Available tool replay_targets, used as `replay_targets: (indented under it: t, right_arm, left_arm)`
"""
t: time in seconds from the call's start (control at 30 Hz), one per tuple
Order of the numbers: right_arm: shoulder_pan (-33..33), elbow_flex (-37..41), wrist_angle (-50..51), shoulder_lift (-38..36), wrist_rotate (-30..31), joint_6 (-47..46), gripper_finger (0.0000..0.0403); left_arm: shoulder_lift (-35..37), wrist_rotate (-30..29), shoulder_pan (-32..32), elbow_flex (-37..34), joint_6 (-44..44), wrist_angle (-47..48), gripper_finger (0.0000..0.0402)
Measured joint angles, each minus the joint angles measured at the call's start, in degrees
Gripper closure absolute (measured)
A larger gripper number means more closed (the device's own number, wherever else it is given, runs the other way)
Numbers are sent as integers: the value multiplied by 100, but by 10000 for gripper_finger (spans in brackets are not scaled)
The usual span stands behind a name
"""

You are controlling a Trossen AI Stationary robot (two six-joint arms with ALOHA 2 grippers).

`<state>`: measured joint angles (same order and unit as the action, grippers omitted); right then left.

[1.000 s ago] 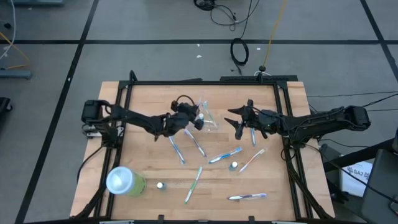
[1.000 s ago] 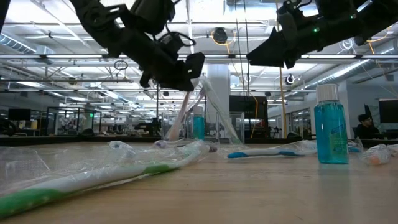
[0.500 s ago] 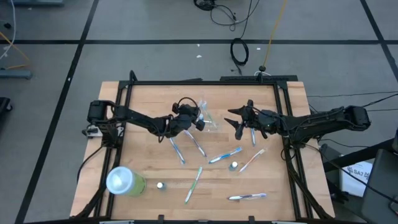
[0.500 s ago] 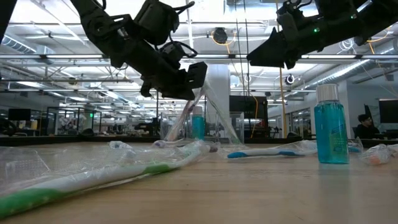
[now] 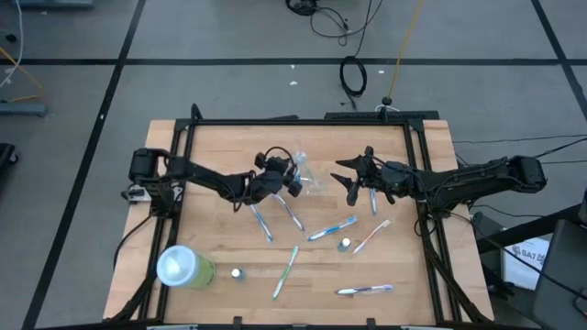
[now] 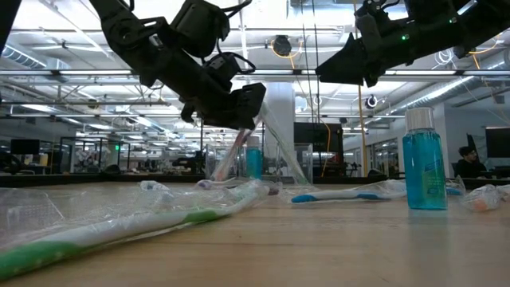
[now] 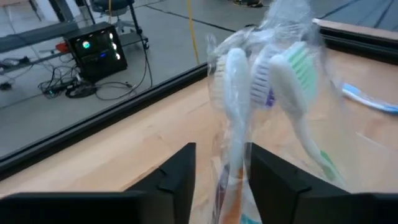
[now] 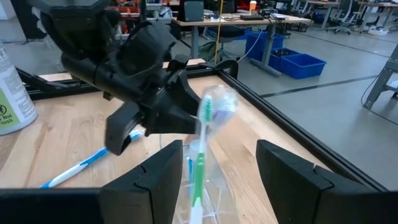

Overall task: Pick & Place toothbrushing station
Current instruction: Put the left orange toothbrush into the transparent organizer, then put the right mouthwash into the transparent organizer

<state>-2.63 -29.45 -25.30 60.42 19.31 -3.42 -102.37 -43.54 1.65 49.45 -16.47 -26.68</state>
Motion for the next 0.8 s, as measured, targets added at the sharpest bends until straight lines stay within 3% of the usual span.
replay_targets:
  t: [0.27, 0.67, 0.8]
  right_arm:
    - [9, 0, 41, 0, -4, -31, 206]
    - [9, 0, 210, 0, -8, -38, 206]
    - [9, 0, 365, 0, -523, -75, 206]
  left_arm:
    - [556, -139, -197, -4, -39, 512, 235]
    - [2187, -149, -565, -4, -328, 2371, 272]
    - [2618, -107, -714, -4, -286, 2896, 289]
